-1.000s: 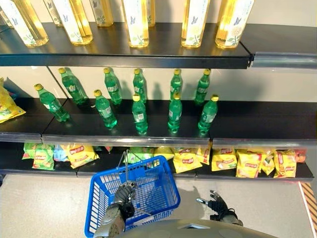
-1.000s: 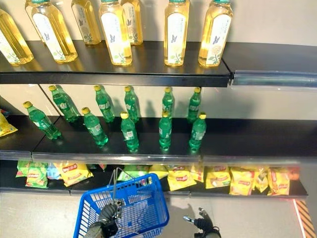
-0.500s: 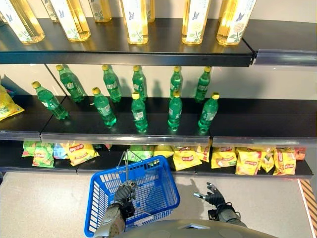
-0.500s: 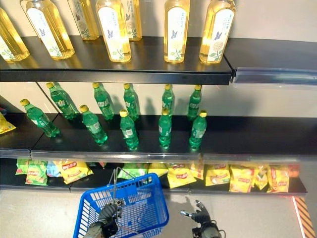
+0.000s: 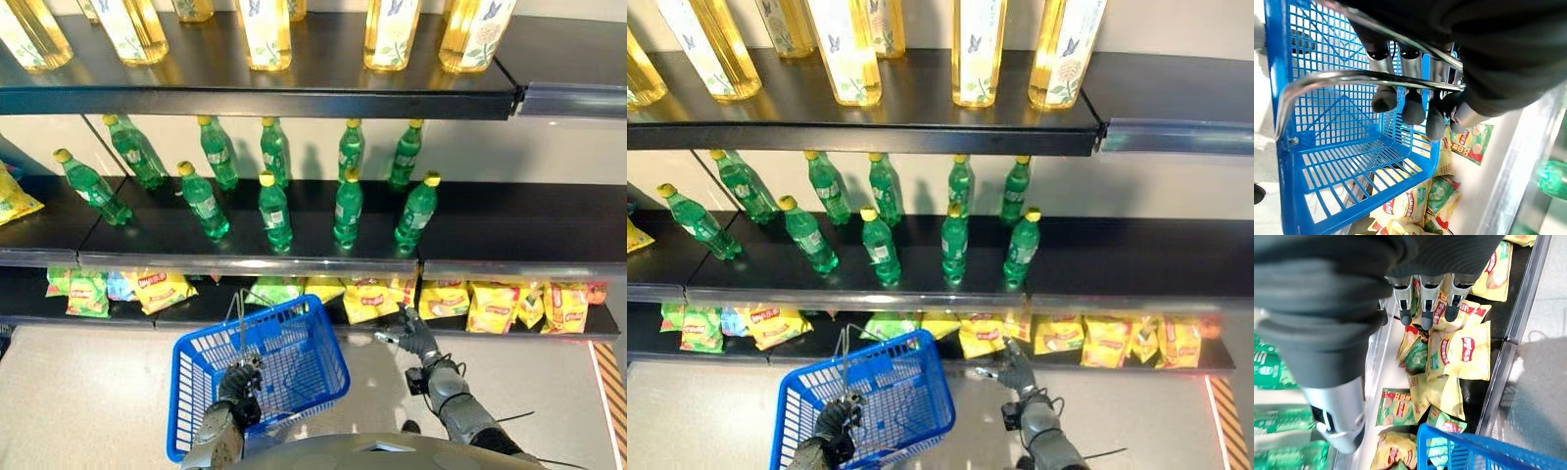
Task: Pick up the snacks into the basket
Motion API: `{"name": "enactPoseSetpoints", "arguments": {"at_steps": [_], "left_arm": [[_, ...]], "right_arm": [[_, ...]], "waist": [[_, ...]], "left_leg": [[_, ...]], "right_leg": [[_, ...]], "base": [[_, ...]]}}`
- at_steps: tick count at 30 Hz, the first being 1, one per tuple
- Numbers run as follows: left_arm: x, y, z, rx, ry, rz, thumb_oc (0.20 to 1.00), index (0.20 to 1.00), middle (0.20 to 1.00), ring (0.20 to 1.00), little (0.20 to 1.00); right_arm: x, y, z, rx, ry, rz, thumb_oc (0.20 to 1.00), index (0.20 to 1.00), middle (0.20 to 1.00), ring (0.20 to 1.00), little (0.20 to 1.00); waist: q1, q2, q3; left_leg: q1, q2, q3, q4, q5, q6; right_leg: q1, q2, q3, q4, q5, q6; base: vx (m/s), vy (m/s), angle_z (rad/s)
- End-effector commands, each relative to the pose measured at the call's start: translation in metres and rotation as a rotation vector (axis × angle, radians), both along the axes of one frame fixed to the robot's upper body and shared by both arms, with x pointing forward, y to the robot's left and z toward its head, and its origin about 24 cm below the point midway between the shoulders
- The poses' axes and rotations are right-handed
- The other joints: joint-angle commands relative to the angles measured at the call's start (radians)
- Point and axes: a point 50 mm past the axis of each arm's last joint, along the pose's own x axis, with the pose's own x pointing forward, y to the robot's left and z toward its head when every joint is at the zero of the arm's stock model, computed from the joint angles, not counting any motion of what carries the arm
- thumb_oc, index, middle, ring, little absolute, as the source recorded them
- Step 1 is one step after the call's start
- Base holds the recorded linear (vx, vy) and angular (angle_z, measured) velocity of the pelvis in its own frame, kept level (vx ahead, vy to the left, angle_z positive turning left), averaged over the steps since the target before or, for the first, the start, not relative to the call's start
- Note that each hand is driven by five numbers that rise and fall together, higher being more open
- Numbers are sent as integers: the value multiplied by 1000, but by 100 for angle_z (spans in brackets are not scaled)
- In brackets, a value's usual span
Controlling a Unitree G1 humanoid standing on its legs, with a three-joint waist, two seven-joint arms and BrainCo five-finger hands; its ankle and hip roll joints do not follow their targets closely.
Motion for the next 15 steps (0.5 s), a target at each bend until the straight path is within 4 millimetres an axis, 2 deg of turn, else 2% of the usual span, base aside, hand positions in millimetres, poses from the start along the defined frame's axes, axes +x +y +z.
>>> {"name": "enactPoseSetpoints", "arguments": {"at_steps": [1, 5, 11, 13, 14, 15], "left_arm": [[49, 4, 50, 10, -316, 20, 200, 200, 200, 200, 200], [55, 3, 60, 3, -362, 25, 200, 200, 200, 200, 200], [68, 2, 72, -2, -408, 53, 200, 200, 200, 200, 200], [68, 2, 72, -2, -408, 53, 200, 200, 200, 200, 200], [73, 1, 76, 0, -423, 64, 200, 200, 200, 200, 200], [73, 1, 76, 0, -423, 64, 200, 200, 200, 200, 200]], "right_arm": [[29, -7, 41, 63, -228, -61, 1000, 1000, 1000, 1000, 1000], [35, -13, 52, 63, -278, -90, 1000, 1000, 1000, 1000, 1000], [46, -10, 65, 79, -335, -102, 1000, 1000, 1000, 1000, 1000], [46, -10, 65, 78, -335, -102, 1000, 1000, 1000, 1000, 1000], [51, -8, 76, 74, -390, -104, 1000, 1000, 1000, 1000, 1000], [51, -9, 76, 74, -390, -105, 1000, 1000, 1000, 1000, 1000]], "waist": [[5, 22, 54], [-1, 35, 84], [-8, 44, 114], [-7, 44, 112], [-9, 47, 123], [-9, 47, 122]], "left_leg": [[-180, -34, -64, 216, -71, 85], [-319, 1, -72, 379, -126, 92], [-510, 56, -58, 600, -206, 96], [-513, 57, -58, 602, -207, 96], [-563, 72, -56, 659, -228, 100], [-565, 73, -56, 661, -228, 100]], "right_leg": [[-86, 28, -62, 247, -130, -51], [-212, 3, -56, 412, -192, -65], [-433, -25, -10, 630, -268, -89], [-436, -25, -9, 632, -268, -89], [-503, -32, 4, 690, -289, -96], [-505, -32, 4, 692, -290, -96]], "base": [[-152, -7, 16], [-155, -1, 17], [-106, 7, -3], [-51, 11, -10], [-58, 15, -10], [-63, 16, -15]]}}
